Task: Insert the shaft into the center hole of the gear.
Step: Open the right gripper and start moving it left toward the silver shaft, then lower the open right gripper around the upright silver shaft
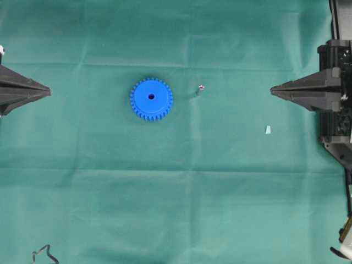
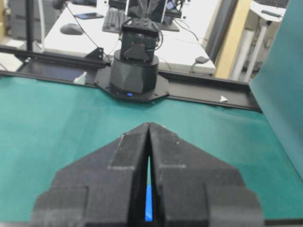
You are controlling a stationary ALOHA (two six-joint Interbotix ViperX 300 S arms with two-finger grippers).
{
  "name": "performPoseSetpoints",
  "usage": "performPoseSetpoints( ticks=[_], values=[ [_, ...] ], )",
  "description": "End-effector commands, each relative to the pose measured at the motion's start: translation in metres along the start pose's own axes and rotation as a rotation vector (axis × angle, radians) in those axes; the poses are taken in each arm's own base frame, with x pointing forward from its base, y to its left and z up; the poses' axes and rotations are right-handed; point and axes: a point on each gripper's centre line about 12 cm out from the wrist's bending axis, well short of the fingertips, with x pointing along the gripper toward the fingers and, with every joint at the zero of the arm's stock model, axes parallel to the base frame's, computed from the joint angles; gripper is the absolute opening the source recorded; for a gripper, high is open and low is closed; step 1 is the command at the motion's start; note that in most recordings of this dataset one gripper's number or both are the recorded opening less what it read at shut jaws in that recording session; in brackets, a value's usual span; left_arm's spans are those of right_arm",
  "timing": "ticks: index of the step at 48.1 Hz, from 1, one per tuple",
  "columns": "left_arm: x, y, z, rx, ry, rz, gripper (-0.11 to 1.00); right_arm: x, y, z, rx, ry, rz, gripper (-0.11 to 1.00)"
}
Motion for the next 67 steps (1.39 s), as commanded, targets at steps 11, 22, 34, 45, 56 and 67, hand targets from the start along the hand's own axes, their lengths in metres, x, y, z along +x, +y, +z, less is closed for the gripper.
performPoseSetpoints(
  ticks=[11,22,34,45,56,67],
  values=[
    [0.004,0.000,0.010,0.012,0.015,-0.001,0.00,0.006,-0.005,-0.003,-0.024,0.075,-0.024,0.02],
    [0.004,0.000,0.009,0.010,0.022,-0.001,0.00,0.023,-0.008,-0.012,-0.021,0.108,-0.035,0.02],
    [0.005,0.000,0.008,0.010,0.026,-0.002,0.00,0.053,-0.032,-0.053,0.004,0.225,-0.129,0.08],
    [0.005,0.000,0.007,0.010,0.031,-0.001,0.00,0.078,-0.052,-0.102,0.043,0.339,-0.202,0.68],
    [0.006,0.000,0.006,0.007,0.038,0.000,0.00,0.091,-0.065,-0.156,0.073,0.417,-0.259,0.78],
    [0.005,0.000,0.004,0.003,0.051,0.000,0.00,0.099,-0.070,-0.192,0.115,0.488,-0.295,0.77]
  ],
)
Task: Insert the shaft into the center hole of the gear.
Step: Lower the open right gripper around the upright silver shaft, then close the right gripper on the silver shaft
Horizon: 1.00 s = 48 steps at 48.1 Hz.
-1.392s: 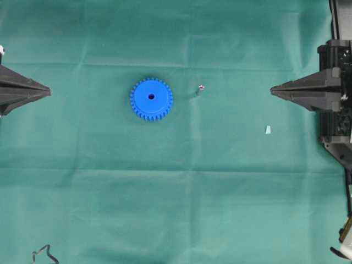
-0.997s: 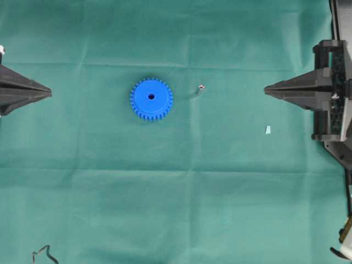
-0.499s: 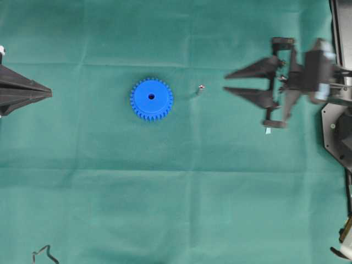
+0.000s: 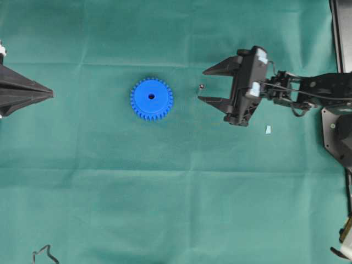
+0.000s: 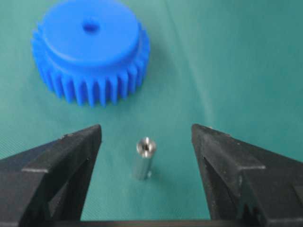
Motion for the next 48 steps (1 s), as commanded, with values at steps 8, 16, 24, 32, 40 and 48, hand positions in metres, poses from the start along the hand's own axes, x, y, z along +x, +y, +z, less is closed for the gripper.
performPoseSetpoints(
  ticks=[8,16,24,32,40,48],
  values=[
    [0.002,0.000,0.008,0.002,-0.014,0.001,0.00,0.012,0.000,0.001,0.012,-0.003,-0.007,0.76],
    [0.002,0.000,0.008,0.000,-0.011,0.001,0.00,0.011,-0.001,-0.001,0.013,0.001,-0.008,0.75],
    [0.002,0.000,0.007,-0.008,-0.005,0.001,0.00,0.011,0.000,-0.001,0.014,0.003,-0.006,0.71],
    [0.003,0.000,0.006,-0.018,-0.003,0.001,0.00,0.010,0.002,-0.006,0.010,0.037,0.000,0.52],
    [0.003,0.000,0.006,-0.017,-0.003,0.001,0.00,0.010,0.003,-0.007,0.008,0.051,0.002,0.17],
    [0.002,0.000,0.007,-0.017,-0.006,0.001,0.00,0.011,0.003,-0.004,0.011,0.042,0.003,0.16]
  ],
)
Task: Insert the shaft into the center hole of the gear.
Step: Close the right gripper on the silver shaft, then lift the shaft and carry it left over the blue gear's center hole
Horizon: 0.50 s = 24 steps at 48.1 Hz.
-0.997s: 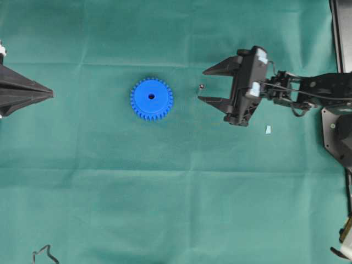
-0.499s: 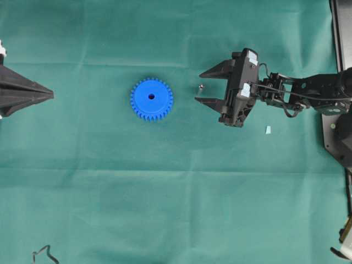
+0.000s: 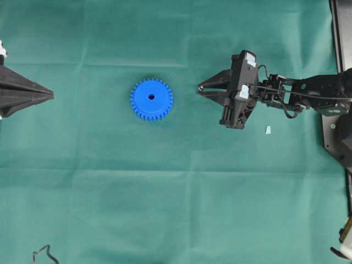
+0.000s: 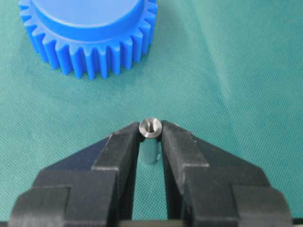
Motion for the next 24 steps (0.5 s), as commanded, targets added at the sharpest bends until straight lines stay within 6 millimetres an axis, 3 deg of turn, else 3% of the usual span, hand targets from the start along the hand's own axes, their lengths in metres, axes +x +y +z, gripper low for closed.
performPoseSetpoints(
  ticks=[1,9,24],
  values=[
    [0.002,0.000,0.009,0.005,-0.021,0.000,0.00,0.001,0.002,0.008,0.003,-0.027,0.004,0.16],
    [0.002,0.000,0.009,0.005,-0.021,-0.001,0.00,-0.005,0.002,0.016,0.005,-0.047,0.007,0.16],
    [0.002,0.000,0.010,0.003,-0.025,0.000,0.00,-0.033,0.007,0.055,0.016,-0.083,0.032,0.16]
  ],
)
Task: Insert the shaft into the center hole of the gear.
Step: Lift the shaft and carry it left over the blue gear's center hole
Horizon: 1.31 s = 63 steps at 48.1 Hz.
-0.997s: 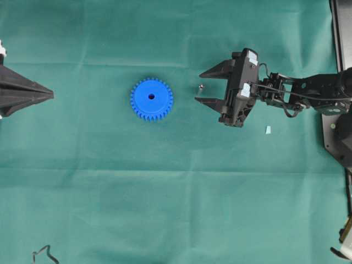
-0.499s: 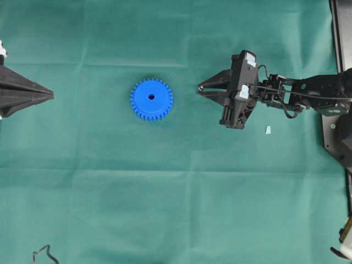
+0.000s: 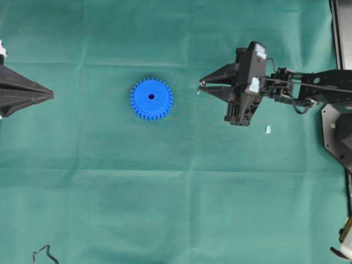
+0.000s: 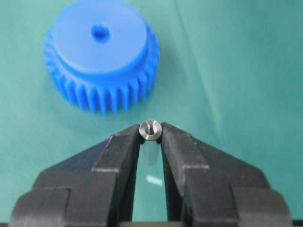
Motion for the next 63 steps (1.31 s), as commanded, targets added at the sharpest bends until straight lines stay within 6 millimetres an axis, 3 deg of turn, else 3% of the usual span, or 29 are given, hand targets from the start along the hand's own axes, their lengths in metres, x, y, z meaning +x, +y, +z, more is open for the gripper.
performPoseSetpoints(
  ticks=[1,21,46,63],
  values=[
    [0.002,0.000,0.010,0.003,-0.025,0.000,0.00,-0.008,0.003,0.020,0.005,-0.044,0.011,0.16],
    [0.002,0.000,0.010,0.003,-0.025,0.000,0.00,-0.006,0.005,0.025,0.007,-0.028,0.017,0.16],
    [0.002,0.000,0.010,0.003,-0.026,0.000,0.00,0.066,0.038,0.071,-0.086,0.004,0.087,0.16],
    [0.001,0.000,0.011,0.002,-0.034,0.000,0.00,0.074,0.040,0.068,-0.102,0.027,0.090,0.16]
  ],
)
